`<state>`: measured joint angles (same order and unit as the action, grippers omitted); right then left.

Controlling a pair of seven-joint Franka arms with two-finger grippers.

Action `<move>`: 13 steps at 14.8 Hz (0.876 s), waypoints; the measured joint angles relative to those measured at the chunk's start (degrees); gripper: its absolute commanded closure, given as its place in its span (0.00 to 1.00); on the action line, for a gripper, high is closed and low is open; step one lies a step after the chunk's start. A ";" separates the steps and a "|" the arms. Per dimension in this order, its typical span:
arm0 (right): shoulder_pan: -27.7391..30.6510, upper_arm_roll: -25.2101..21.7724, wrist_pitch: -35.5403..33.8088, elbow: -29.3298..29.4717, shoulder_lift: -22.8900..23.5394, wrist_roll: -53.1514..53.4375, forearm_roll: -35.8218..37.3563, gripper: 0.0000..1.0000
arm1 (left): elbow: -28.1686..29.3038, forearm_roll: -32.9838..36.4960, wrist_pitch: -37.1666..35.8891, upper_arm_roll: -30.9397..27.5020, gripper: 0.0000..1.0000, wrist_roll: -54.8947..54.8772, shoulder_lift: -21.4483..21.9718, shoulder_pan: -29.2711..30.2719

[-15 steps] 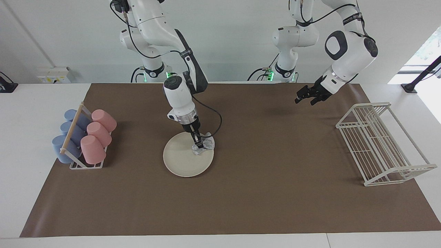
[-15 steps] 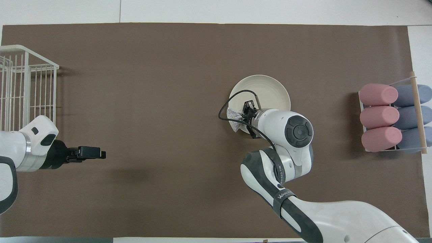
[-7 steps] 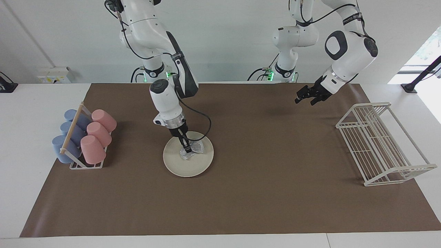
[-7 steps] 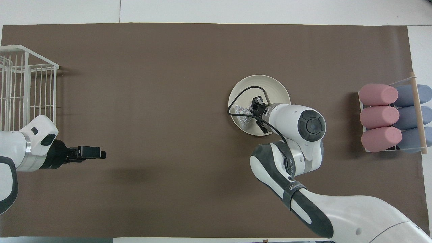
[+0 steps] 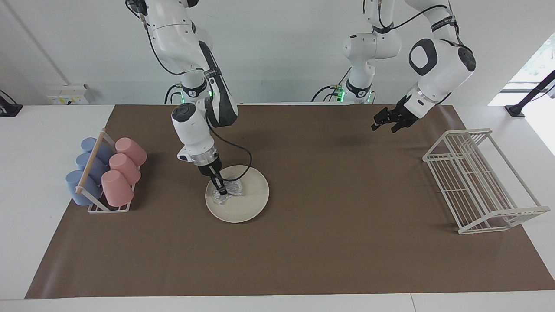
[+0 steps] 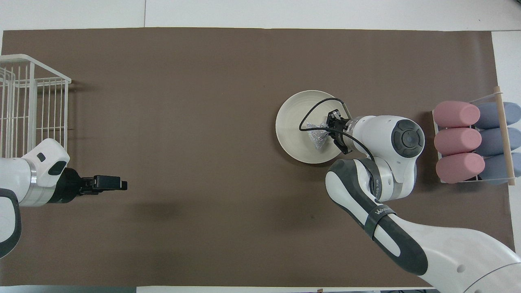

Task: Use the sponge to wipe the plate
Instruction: 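Rub the cloth around the plate surface with the right gripper, then lift the cloth off the plate with the right gripper while the left gripper reaches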

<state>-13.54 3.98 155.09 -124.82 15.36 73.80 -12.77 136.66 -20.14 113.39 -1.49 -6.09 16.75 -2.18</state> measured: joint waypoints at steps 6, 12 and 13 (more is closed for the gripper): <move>-7.44 0.08 0.08 -0.05 -0.05 12.24 0.00 1.00 | 0.00 0.00 0.28 0.02 0.00 0.00 -0.02 -0.03; -7.39 0.15 -7.62 4.62 -0.28 12.32 0.00 1.00 | -0.61 0.00 1.32 0.03 0.00 0.03 -0.45 -0.04; -7.41 0.20 -11.57 6.98 -0.96 12.45 0.00 1.00 | -0.61 0.00 1.34 0.04 0.00 0.21 -0.47 -0.06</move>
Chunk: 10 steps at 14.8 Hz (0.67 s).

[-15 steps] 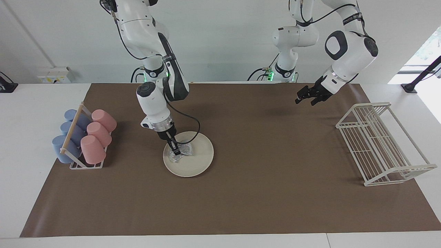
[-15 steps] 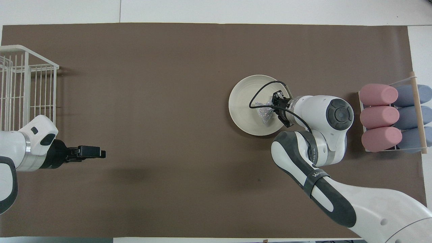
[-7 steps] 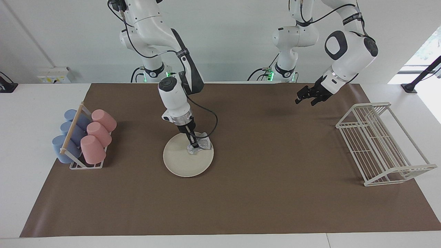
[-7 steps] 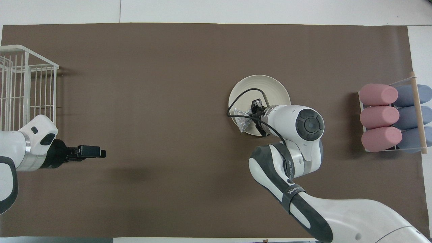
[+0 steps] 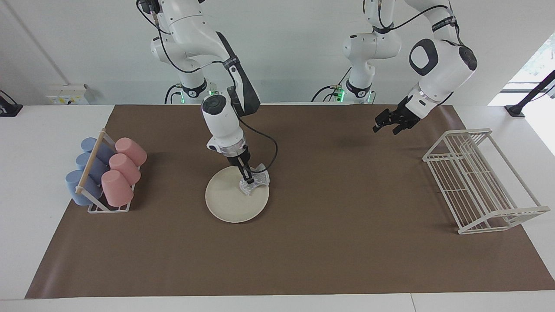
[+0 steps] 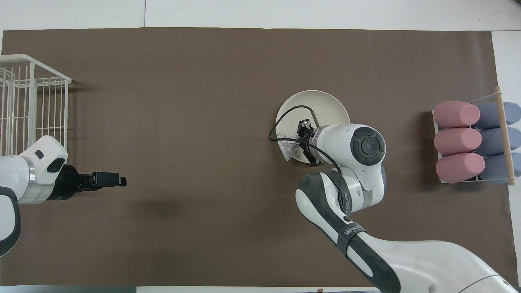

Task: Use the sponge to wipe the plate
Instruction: 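Lift the cloth off the plate with the right gripper while the left gripper reaches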

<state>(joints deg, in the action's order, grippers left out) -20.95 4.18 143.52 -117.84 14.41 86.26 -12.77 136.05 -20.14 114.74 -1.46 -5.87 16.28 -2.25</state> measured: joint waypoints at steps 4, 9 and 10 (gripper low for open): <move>-0.09 0.02 -15.47 7.80 -6.41 4.19 0.00 1.00 | -0.88 -9.98 0.35 0.26 0.00 1.97 -0.48 -1.20; -1.62 0.17 -26.91 11.50 -15.85 9.81 0.00 1.00 | -5.18 -25.90 1.28 0.78 0.00 8.60 -1.53 -6.12; -1.81 0.20 -28.86 11.86 -17.79 11.27 0.00 1.00 | -6.08 -27.50 1.51 0.83 0.00 9.30 -1.56 -6.84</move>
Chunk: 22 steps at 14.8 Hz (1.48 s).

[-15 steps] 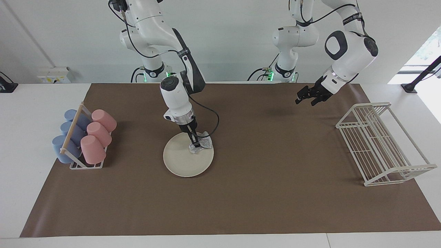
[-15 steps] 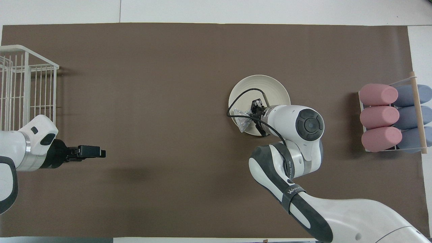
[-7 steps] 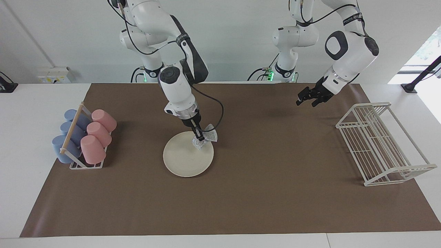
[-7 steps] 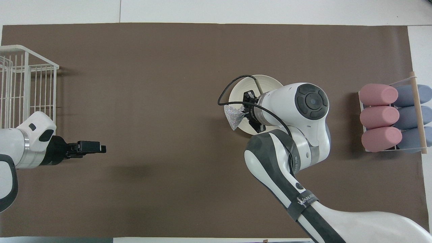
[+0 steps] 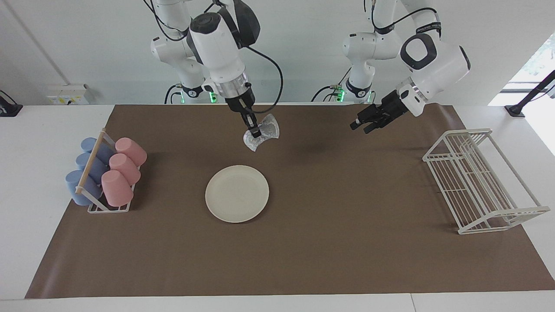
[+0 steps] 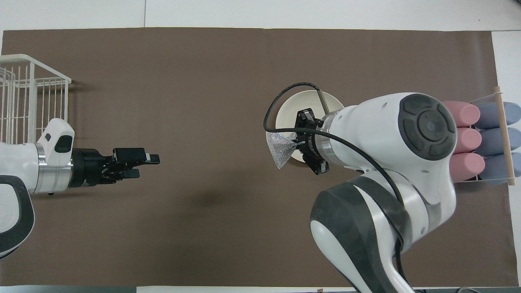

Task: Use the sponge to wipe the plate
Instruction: 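Lift the cloth off the plate with the right gripper while the left gripper reaches, then grasp the cloth with the left gripper from the right gripper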

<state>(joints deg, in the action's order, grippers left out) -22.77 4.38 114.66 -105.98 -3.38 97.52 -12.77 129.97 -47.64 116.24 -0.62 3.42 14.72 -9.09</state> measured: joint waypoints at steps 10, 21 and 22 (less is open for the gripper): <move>-4.49 0.94 -9.35 1.61 -4.22 12.80 3.93 1.00 | -1.62 -18.75 2.80 0.45 0.00 5.66 -0.16 -9.96; -4.19 0.81 -9.35 1.71 -4.14 12.80 4.12 1.00 | -3.37 -30.05 5.63 0.96 0.00 4.36 -0.14 -19.80; -4.15 0.81 -9.35 1.71 -4.14 12.80 4.12 1.00 | -3.41 -30.50 8.20 0.97 0.00 4.36 -0.24 -21.36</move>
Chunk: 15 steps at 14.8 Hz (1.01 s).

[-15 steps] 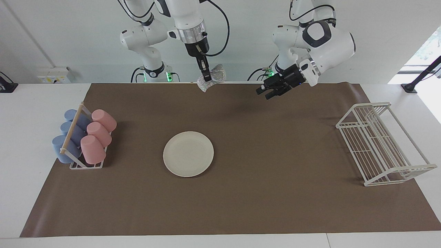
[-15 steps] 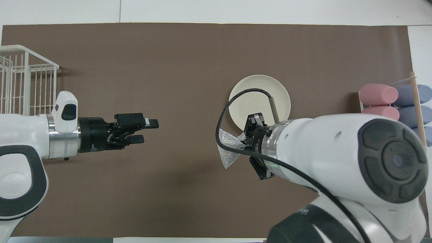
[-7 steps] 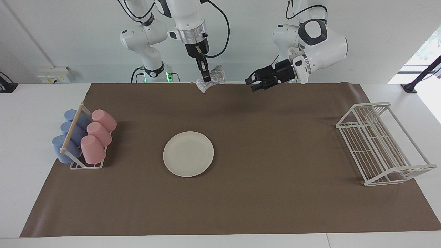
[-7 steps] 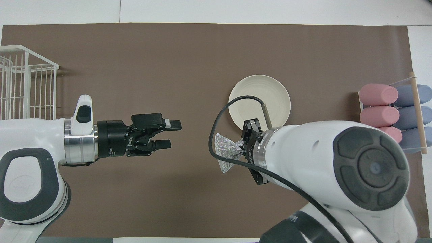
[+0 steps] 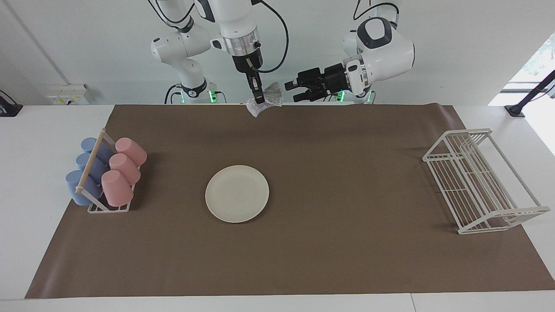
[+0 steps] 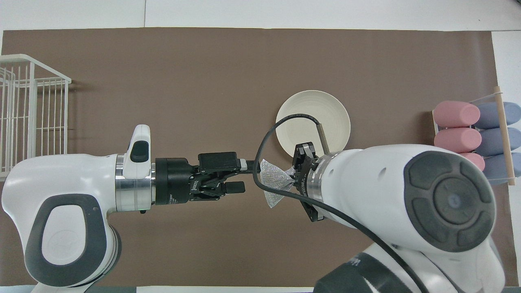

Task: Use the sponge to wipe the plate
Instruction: 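Grasp the cloth with the left gripper from the right gripper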

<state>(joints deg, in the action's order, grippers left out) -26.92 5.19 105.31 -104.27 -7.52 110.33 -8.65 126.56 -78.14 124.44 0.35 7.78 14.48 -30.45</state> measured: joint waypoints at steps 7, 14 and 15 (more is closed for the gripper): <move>0.30 -0.02 0.00 0.03 0.00 0.00 0.00 1.00 | -1.44 -0.76 4.81 0.10 0.74 0.01 -2.79 -4.35; 0.31 -0.02 0.00 0.04 0.05 0.00 0.00 1.00 | -1.87 -1.14 1.84 -0.49 1.00 2.77 -2.79 -4.35; 0.30 0.00 0.00 0.05 0.07 0.00 0.00 1.00 | -1.89 -1.14 1.83 -0.51 1.00 3.43 -2.79 -4.35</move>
<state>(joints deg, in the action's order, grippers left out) -26.62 5.19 105.31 -104.22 -7.45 110.33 -8.65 124.67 -79.28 126.28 -0.16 11.21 11.69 -34.80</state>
